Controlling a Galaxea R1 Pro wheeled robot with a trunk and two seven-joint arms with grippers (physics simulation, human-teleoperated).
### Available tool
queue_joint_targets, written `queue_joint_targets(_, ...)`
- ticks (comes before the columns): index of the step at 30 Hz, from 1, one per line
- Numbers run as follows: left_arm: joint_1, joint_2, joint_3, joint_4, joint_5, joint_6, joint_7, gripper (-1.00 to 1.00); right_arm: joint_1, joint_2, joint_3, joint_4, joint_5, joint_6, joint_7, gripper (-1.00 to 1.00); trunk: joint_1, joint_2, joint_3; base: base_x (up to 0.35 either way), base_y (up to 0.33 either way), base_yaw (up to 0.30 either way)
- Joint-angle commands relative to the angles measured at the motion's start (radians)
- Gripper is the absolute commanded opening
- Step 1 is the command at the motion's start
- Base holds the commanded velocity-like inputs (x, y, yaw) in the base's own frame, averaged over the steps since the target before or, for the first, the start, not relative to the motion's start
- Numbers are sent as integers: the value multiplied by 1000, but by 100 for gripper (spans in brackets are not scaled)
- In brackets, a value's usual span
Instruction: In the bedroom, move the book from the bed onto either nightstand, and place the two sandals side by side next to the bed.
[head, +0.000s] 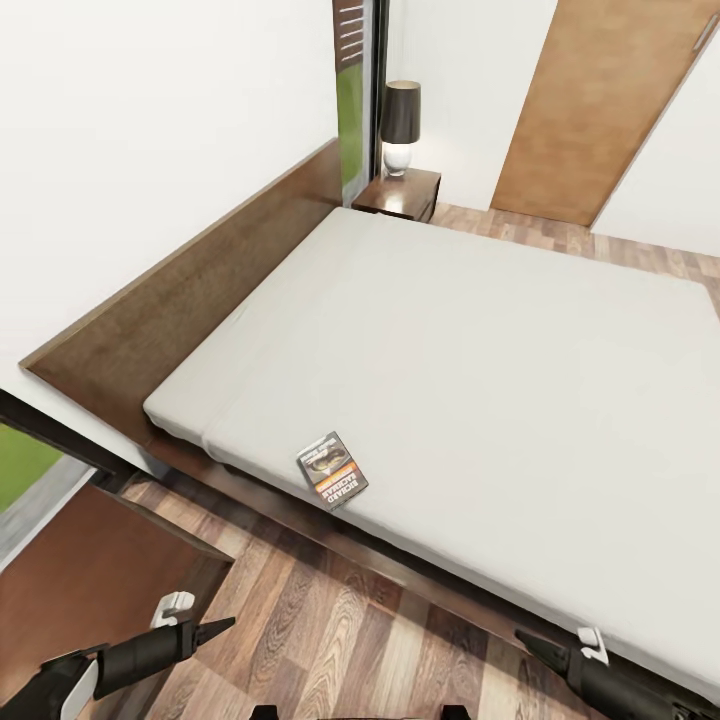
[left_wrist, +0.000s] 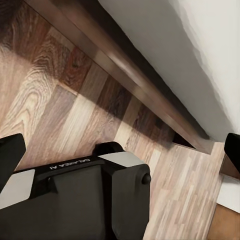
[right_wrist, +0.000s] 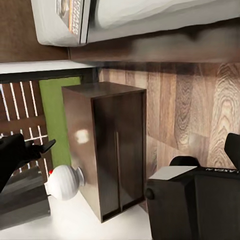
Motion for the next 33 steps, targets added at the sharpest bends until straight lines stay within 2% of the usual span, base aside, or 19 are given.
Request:
queue_joint_targets(1,-1,-1,6,0,-2,10,-5,100,0,1,-5,1,3,11,4,100,0,-1,-1,0,0,0)
queue_joint_targets(3,-1,-1,6,0,-2,10,-5,100,0,5,-5,2,3,11,3,100,0,-1,-1,0,0,0)
queue_joint_targets(6,-1,-2,6,0,-2,10,-5,100,-1,58,-3,-1,4,11,1,100,0,-1,-1,0,0,0)
queue_joint_targets(9,-1,-9,6,0,-2,10,-5,100,-1,156,-2,-9,4,12,-47,100,0,-1,-1,0,0,0)
queue_joint_targets(10,-1,-11,6,0,-2,10,-5,100,-1,185,-3,-11,3,13,-88,100,0,-1,-1,0,0,0)
queue_joint_targets(11,-1,-14,6,0,-2,10,-5,100,-1,239,-3,-12,2,14,-179,100,0,-1,-1,0,0,0)
queue_joint_targets(13,-1,-15,6,0,-2,10,-4,100,-2,288,-4,-14,2,15,-241,100,0,-1,-1,0,0,0)
queue_joint_targets(15,-1,-16,6,0,-2,10,-4,100,-2,325,-4,-15,1,16,-269,100,0,-1,-1,0,0,0)
queue_joint_targets(20,-1,-21,6,0,-2,10,-2,100,-3,369,-4,-18,-1,19,-283,100,0,-1,-1,0,0,0)
queue_joint_targets(23,-1,-25,6,0,-2,10,-2,100,-4,379,-4,-19,-1,20,-284,100,0,-1,-1,0,0,0)
queue_joint_targets(26,-1,-39,6,0,-3,10,-2,100,-8,404,-3,-21,-2,23,-286,100,0,-1,-1,0,0,0)
queue_joint_targets(33,-1,-54,5,-1,-5,10,-2,100,-13,417,-3,-22,-4,27,-287,100,0,-1,-1,0,0,0)
